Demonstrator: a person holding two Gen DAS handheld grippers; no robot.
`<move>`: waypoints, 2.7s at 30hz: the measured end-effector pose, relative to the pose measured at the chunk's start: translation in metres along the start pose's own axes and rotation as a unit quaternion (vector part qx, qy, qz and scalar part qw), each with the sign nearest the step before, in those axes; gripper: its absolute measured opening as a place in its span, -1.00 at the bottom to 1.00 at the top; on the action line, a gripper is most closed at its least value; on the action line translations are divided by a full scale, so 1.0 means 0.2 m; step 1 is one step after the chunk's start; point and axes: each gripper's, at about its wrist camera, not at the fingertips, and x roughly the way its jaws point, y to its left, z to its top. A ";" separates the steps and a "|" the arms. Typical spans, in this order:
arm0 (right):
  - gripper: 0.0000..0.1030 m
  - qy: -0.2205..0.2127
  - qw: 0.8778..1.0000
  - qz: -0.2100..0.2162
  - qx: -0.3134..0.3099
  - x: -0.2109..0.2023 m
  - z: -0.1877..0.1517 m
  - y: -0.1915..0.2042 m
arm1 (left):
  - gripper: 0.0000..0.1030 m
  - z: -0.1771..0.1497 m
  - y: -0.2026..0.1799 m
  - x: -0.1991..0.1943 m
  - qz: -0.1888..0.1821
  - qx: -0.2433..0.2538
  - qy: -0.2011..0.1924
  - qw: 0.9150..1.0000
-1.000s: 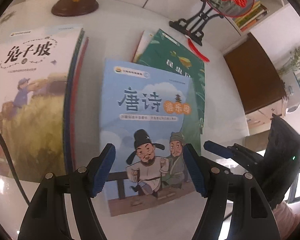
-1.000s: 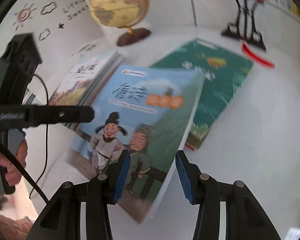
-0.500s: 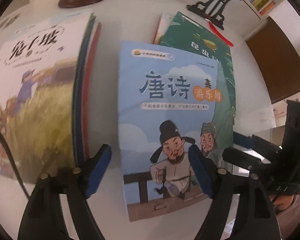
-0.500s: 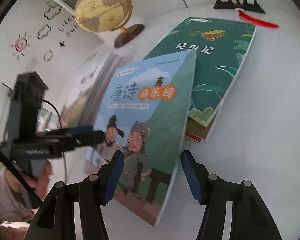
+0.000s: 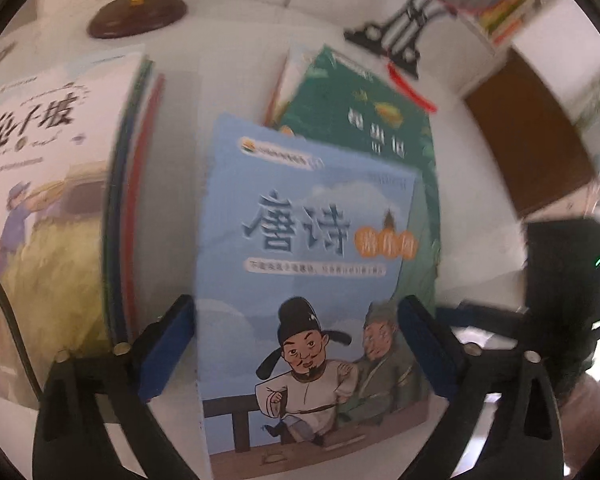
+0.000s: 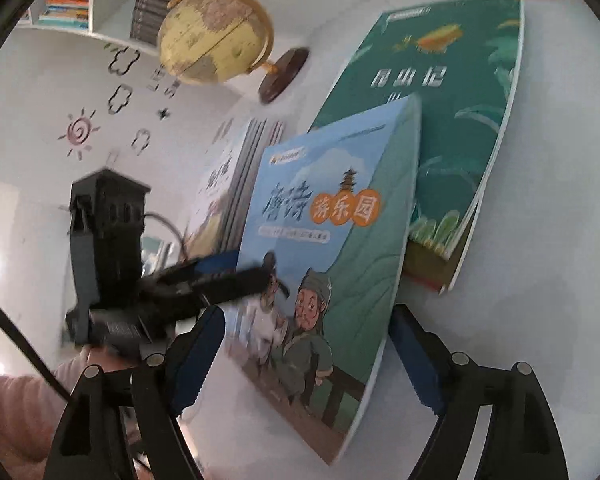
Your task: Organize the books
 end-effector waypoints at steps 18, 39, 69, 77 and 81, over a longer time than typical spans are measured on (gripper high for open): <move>-0.74 0.004 0.993 -0.075 -0.094 0.04 0.01 0.14 | -0.29 -0.05 0.04 -0.04 -0.022 -0.047 -0.002 0.999; -0.74 -0.029 0.987 -0.086 -0.129 0.00 0.24 0.54 | -0.29 0.15 0.13 -0.50 -0.028 -0.048 -0.107 0.993; -0.57 0.071 0.988 -0.120 -0.064 0.97 0.57 0.81 | -0.26 0.26 1.03 -0.57 0.004 -0.141 -0.085 0.986; -0.13 0.092 0.980 -0.161 -0.069 0.97 0.58 0.88 | -0.10 0.24 1.04 -0.64 0.023 -0.157 -0.093 0.983; -0.11 0.094 0.974 -0.194 -0.066 0.87 0.55 0.82 | -0.10 0.19 1.03 -0.69 0.030 -0.166 -0.102 0.980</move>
